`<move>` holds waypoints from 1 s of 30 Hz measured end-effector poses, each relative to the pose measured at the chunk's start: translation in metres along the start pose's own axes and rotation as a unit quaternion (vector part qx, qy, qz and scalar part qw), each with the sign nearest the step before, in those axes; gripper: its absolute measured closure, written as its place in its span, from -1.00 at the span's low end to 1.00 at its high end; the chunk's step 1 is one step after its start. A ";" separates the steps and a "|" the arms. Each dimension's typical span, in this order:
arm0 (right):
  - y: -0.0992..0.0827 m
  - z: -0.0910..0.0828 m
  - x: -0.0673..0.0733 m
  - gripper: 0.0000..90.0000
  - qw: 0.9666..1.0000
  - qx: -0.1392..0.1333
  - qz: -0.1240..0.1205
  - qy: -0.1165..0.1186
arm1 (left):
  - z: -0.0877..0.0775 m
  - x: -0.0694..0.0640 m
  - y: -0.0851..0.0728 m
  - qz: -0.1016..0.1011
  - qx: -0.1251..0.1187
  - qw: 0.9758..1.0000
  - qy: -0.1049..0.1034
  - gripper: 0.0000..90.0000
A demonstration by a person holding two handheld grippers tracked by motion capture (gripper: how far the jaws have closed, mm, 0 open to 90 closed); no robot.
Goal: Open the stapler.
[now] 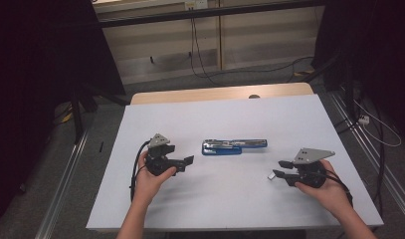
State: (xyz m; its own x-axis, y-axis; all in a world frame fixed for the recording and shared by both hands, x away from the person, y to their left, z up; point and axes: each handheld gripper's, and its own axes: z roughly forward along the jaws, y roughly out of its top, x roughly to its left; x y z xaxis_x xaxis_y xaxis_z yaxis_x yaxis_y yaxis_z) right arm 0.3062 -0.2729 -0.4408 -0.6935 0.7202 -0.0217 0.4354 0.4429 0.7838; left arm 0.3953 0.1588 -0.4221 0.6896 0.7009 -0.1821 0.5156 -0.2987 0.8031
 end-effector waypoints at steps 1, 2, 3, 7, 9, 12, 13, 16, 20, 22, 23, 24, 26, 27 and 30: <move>0.001 -0.002 0.001 0.63 1.000 0.001 -0.002 0.001 | 0.000 0.000 0.000 -0.001 -0.002 1.000 0.001 -0.75; 0.001 -0.003 0.002 0.77 1.000 0.003 -0.002 0.004 | 0.000 0.001 0.000 -0.001 -0.001 1.000 0.002 -0.75; 0.000 -0.004 0.003 0.89 1.000 0.005 -0.005 0.008 | -0.001 0.001 0.000 -0.001 -0.002 1.000 0.002 -0.75; -0.004 -0.003 0.006 1.00 0.999 0.020 -0.013 0.028 | -0.001 0.002 0.001 -0.003 -0.007 1.000 0.000 -0.75; -0.006 -0.002 0.009 1.00 0.999 0.028 -0.017 0.035 | -0.002 0.002 0.001 0.000 -0.008 1.000 -0.003 -0.74; -0.007 0.003 0.014 1.00 0.998 0.042 -0.024 0.044 | -0.002 0.002 0.001 -0.001 -0.013 1.000 -0.002 -0.74; -0.008 0.005 0.016 1.00 0.998 0.046 -0.030 0.044 | -0.002 0.002 0.002 -0.002 -0.014 1.000 -0.002 -0.74; -0.009 0.008 0.018 1.00 0.997 0.058 -0.038 0.038 | -0.003 0.002 0.002 -0.001 -0.019 1.000 -0.001 -0.74; -0.010 0.012 0.017 1.00 0.997 0.056 -0.032 0.043 | -0.003 0.003 0.002 0.000 -0.019 1.000 -0.002 -0.74; -0.009 0.015 0.018 1.00 0.997 0.056 -0.030 0.042 | -0.003 0.003 0.002 -0.001 -0.020 1.000 -0.001 -0.74; -0.008 0.016 0.018 1.00 0.997 0.055 -0.032 0.042 | -0.004 0.003 0.002 -0.001 -0.020 1.000 -0.001 -0.74; -0.008 0.017 0.019 1.00 0.997 0.056 -0.034 0.042 | -0.004 0.003 0.003 0.001 -0.021 1.000 0.000 -0.74; -0.007 0.019 0.019 1.00 0.997 0.053 -0.035 0.042 | -0.004 0.003 0.003 0.001 -0.020 1.000 0.000 -0.74; -0.006 0.020 0.019 1.00 0.997 0.053 -0.034 0.042 | -0.004 0.003 0.003 0.001 -0.020 1.000 0.000 -0.74; -0.005 0.021 0.019 1.00 0.997 0.051 -0.035 0.042 | -0.004 0.003 0.003 0.000 -0.019 1.000 -0.002 -0.74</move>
State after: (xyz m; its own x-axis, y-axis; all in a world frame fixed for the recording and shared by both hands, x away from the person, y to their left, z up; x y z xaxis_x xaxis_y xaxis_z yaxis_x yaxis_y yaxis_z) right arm 0.3029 -0.2500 -0.4588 -0.7682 0.6399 -0.0192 0.4368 0.5458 0.7151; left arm 0.3967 0.1623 -0.4183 0.6921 0.6980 -0.1836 0.4953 -0.2743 0.8243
